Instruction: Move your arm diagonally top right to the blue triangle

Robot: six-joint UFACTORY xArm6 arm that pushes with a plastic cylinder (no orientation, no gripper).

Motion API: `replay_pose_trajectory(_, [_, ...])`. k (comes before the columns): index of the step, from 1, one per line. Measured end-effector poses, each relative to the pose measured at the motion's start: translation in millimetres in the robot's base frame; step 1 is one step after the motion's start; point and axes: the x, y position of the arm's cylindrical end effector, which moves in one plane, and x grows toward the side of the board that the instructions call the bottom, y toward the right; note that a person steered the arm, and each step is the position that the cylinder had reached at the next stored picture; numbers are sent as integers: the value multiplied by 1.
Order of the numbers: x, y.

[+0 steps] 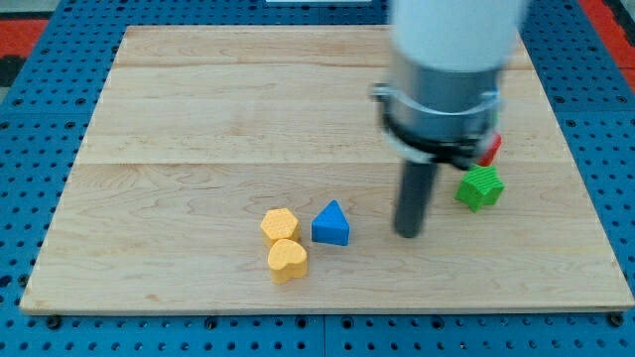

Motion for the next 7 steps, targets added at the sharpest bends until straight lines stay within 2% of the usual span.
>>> replay_pose_trajectory(2, [-4,180])
replay_pose_trajectory(3, [-46,215])
replay_pose_trajectory(4, [-56,223])
replay_pose_trajectory(5, [-92,223])
replay_pose_trajectory(7, [-121,217])
